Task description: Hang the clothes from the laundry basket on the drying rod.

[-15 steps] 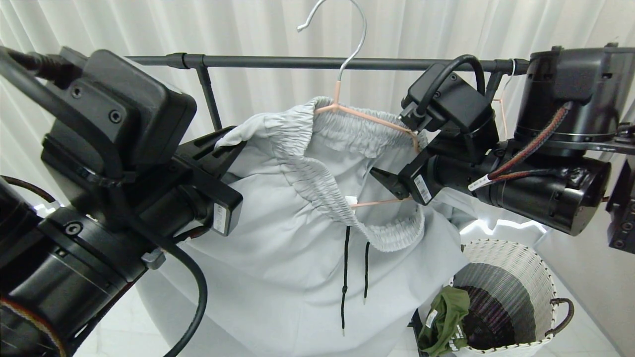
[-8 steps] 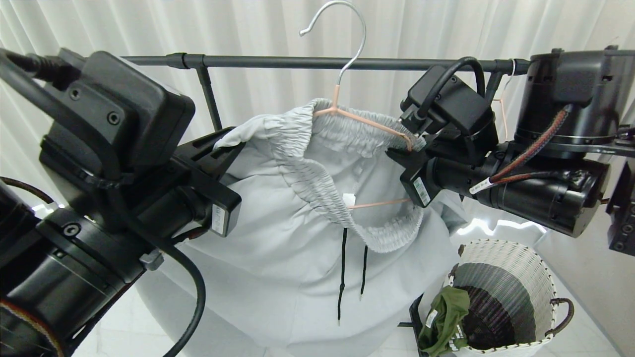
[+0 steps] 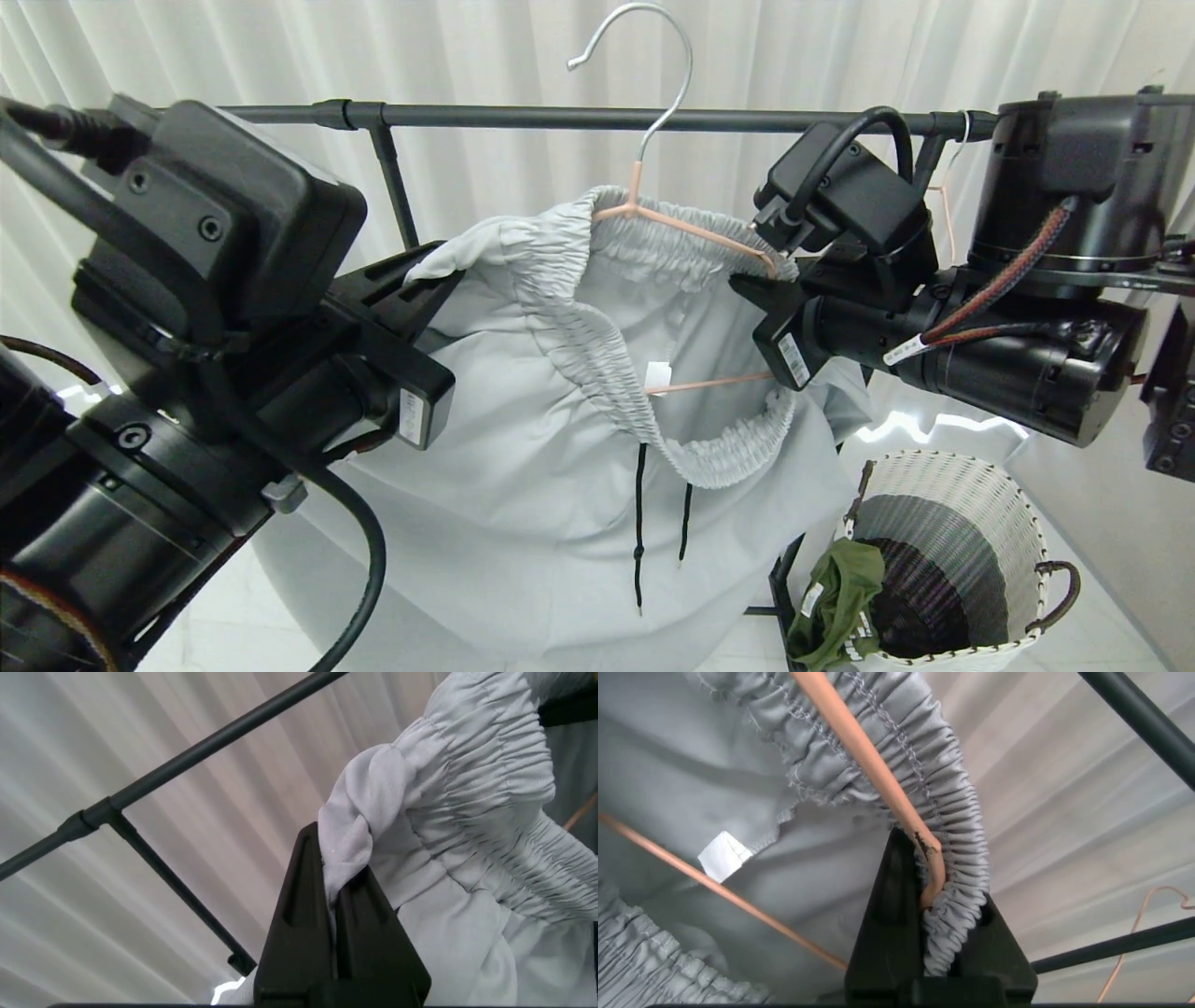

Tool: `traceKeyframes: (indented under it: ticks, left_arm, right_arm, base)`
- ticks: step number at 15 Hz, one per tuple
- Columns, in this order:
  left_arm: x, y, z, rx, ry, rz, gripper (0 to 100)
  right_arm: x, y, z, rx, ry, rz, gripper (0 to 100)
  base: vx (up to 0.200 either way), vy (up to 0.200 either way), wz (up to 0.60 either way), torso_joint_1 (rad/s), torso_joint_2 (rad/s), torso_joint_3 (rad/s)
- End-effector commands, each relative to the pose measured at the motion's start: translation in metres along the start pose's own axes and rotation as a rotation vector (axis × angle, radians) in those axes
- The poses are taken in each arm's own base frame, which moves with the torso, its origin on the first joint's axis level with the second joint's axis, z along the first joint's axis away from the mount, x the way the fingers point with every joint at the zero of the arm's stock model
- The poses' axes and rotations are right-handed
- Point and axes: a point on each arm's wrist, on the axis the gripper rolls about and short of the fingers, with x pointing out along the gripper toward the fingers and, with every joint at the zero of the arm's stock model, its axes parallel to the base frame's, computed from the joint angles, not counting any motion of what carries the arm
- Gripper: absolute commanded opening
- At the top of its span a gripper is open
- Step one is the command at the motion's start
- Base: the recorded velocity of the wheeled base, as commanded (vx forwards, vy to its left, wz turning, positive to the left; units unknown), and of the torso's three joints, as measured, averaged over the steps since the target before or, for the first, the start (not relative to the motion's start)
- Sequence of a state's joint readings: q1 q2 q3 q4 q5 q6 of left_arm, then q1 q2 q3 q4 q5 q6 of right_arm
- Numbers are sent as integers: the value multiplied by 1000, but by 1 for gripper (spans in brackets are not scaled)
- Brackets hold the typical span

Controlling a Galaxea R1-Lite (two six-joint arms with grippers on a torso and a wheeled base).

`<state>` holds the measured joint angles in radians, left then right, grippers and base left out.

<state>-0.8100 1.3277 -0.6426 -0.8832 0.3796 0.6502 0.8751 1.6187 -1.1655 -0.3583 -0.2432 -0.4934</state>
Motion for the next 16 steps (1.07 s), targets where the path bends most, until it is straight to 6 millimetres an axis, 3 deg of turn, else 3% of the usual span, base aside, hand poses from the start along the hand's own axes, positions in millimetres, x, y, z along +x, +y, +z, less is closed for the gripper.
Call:
traceKeyframes:
  ticks: [1,2,8,16]
  left_arm:
    - [-1,-1,-2,6,4,-4,0]
    - [-1,-1,-2,12,4,-6,100]
    - [-14,2,-7,7,-1,-4,100]
    - [-35,10,-10,-7,-16,7,100]
  right_arm:
    - [0,0,0,-2,-1,-1,0]
    - [-1,0,1,-1,-5,-1,0]
    - [-9,-5,6,2,-25,-17,0]
    - [-24,-35,7,27,-13,-155,0]
  base:
    - [0,0,0,0,0,0]
    - [0,0,0,0,0,0]
    - [0,0,0,0,0,0]
    - [0,0,0,0,0,0]
